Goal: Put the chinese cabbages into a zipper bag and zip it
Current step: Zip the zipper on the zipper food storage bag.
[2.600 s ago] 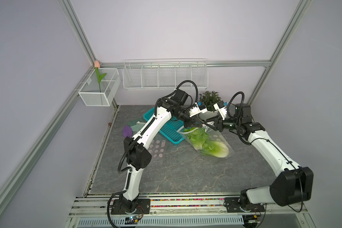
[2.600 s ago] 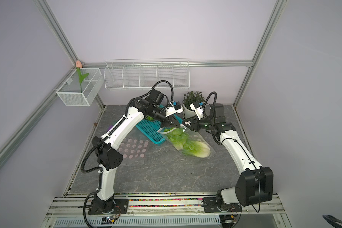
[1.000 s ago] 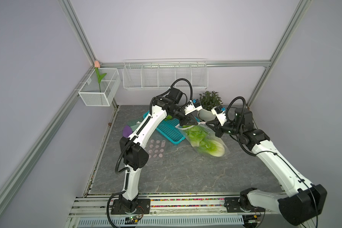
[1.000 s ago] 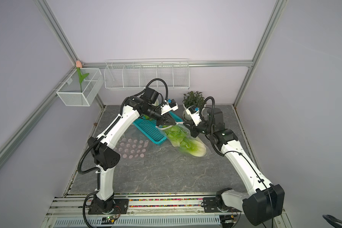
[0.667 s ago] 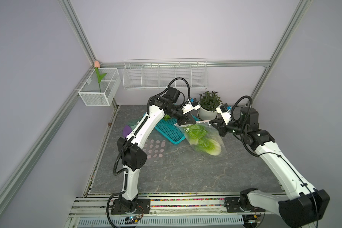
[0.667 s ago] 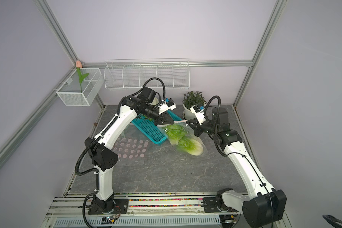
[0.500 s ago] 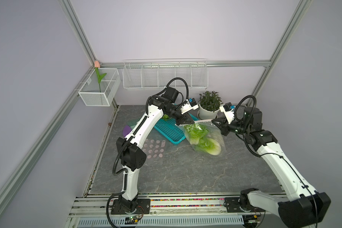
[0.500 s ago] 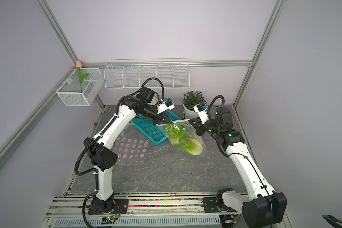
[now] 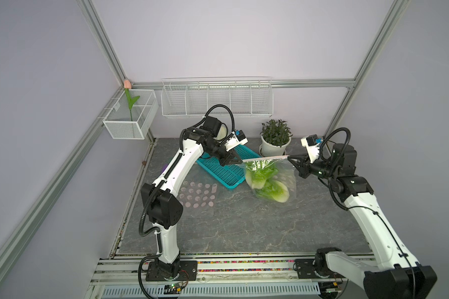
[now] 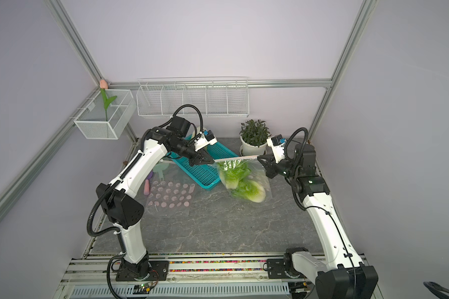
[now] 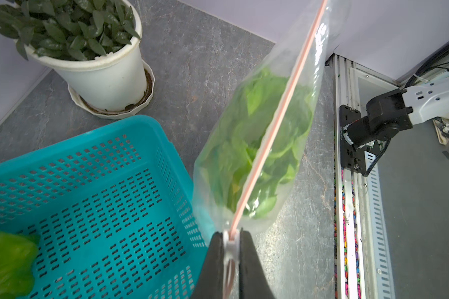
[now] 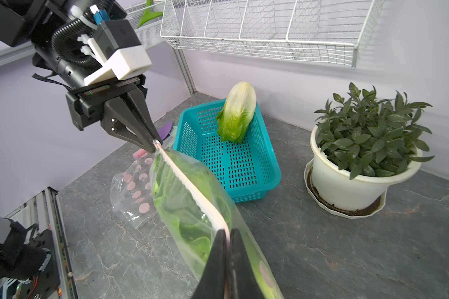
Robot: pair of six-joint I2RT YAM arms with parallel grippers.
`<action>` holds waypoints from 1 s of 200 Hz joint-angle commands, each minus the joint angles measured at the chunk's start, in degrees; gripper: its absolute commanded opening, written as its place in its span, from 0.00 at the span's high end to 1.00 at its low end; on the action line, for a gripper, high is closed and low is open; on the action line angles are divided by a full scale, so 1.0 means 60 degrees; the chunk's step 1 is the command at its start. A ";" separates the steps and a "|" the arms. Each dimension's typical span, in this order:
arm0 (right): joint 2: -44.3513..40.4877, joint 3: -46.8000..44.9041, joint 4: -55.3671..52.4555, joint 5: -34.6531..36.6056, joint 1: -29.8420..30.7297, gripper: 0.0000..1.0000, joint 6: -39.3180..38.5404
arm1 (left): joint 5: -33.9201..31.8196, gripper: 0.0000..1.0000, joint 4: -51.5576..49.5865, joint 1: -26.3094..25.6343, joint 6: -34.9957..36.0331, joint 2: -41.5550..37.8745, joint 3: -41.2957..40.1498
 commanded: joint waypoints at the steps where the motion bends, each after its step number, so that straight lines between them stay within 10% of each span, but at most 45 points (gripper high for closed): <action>1: -0.0351 -0.0089 0.0671 0.0465 -0.0354 0.93 0.0257 | -0.0726 0.90 -0.0407 0.0354 0.0122 -0.0247 -0.0342; 136: -0.2820 0.0255 -0.2150 0.0797 -0.0384 0.93 0.1002 | 0.1173 0.88 0.2504 -0.1829 -0.1918 0.0316 -0.0427; 200: -0.0706 0.0933 -0.2825 0.5200 -0.0458 0.93 0.0916 | -0.0247 0.71 0.2114 -0.2074 -0.3195 0.2260 0.1747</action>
